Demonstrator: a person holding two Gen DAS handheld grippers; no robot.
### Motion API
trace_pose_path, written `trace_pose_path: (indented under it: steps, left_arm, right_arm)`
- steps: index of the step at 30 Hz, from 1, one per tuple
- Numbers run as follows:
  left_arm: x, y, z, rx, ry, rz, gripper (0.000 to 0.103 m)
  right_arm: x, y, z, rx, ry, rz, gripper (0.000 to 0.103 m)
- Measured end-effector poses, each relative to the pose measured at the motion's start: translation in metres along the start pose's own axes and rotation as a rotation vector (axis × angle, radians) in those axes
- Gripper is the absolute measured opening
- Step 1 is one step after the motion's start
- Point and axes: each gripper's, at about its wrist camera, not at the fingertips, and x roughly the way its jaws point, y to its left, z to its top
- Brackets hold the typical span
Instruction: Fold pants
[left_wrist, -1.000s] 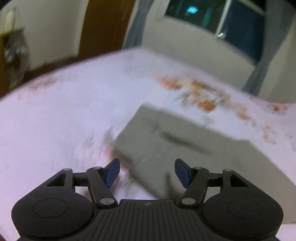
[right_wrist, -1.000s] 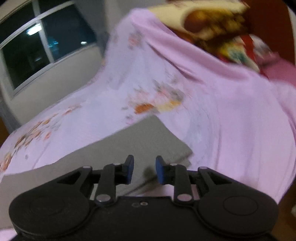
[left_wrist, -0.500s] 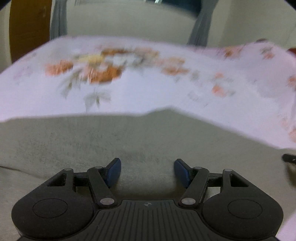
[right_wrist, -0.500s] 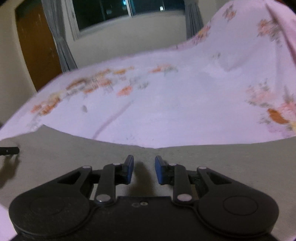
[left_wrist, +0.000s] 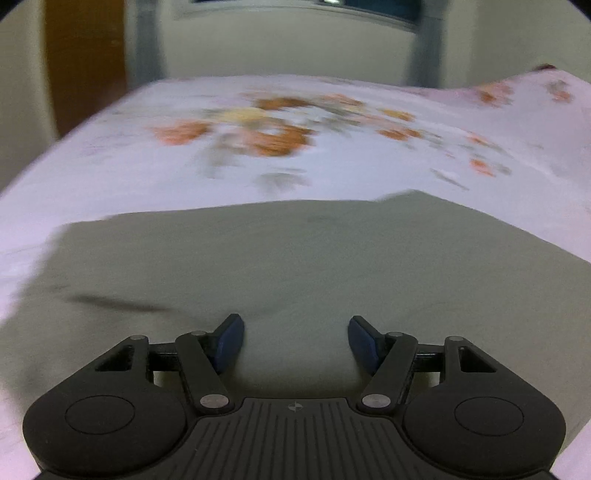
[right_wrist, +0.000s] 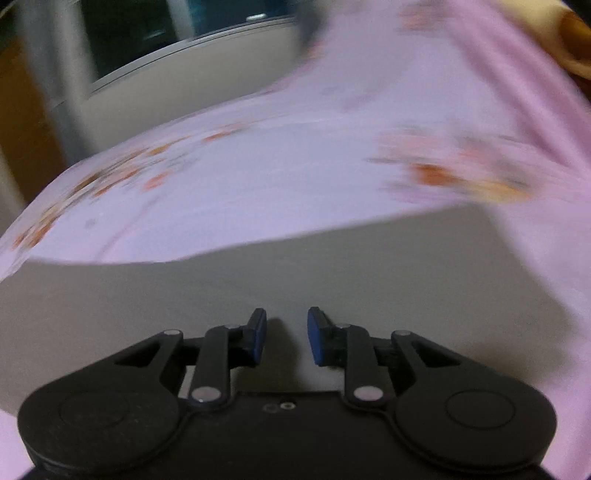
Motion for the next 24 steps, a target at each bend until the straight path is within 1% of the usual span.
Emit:
trace_pose_path:
  steps: [1, 3, 4, 6, 7, 9, 12, 14, 16, 18, 19, 22, 24]
  left_arm:
    - [-0.011, 0.012, -0.003, -0.02, -0.023, 0.02, 0.065]
    - [-0.035, 0.04, -0.012, -0.081, -0.074, 0.042, 0.065]
    - [-0.045, 0.053, -0.017, -0.106, -0.097, 0.055, 0.065]
    - [-0.061, 0.077, -0.024, -0.165, -0.12, 0.082, 0.065]
    - [-0.063, 0.088, -0.027, -0.194, -0.12, 0.074, 0.065]
    - [-0.067, 0.105, -0.033, -0.258, -0.125, 0.021, 0.064]
    - [-0.072, 0.107, -0.035, -0.289, -0.147, 0.002, 0.065]
    - [-0.077, 0.107, -0.036, -0.305, -0.171, 0.011, 0.065]
    - [-0.084, 0.112, -0.041, -0.361, -0.201, -0.001, 0.065]
    - [-0.09, 0.119, -0.046, -0.399, -0.22, 0.014, 0.065]
    - [-0.092, 0.123, -0.048, -0.421, -0.226, 0.021, 0.065]
    - [-0.093, 0.14, -0.054, -0.503, -0.219, 0.026, 0.065]
    - [-0.088, 0.148, -0.056, -0.533, -0.19, 0.033, 0.065]
  right_arm:
    - [-0.015, -0.018, -0.001, 0.059, -0.034, -0.008, 0.032]
    - [-0.043, -0.053, -0.005, 0.175, -0.081, -0.017, 0.034]
    - [-0.052, -0.07, -0.009, 0.244, -0.09, -0.007, 0.037]
    - [-0.061, -0.098, -0.014, 0.364, -0.082, 0.031, 0.037]
    - [-0.062, -0.108, -0.017, 0.416, -0.077, 0.059, 0.037]
    - [-0.059, -0.119, -0.022, 0.48, -0.076, 0.107, 0.036]
    - [-0.047, -0.119, -0.023, 0.533, -0.086, 0.156, 0.034]
    - [-0.037, -0.118, -0.02, 0.567, -0.057, 0.137, 0.032]
    - [-0.032, -0.115, -0.018, 0.58, -0.037, 0.131, 0.032]
    - [-0.032, -0.112, -0.018, 0.581, -0.021, 0.121, 0.032]
    - [-0.034, -0.112, -0.019, 0.581, -0.016, 0.13, 0.032]
    - [-0.035, -0.11, -0.024, 0.584, -0.003, 0.143, 0.032]
    - [-0.034, -0.111, -0.029, 0.595, -0.01, 0.152, 0.033]
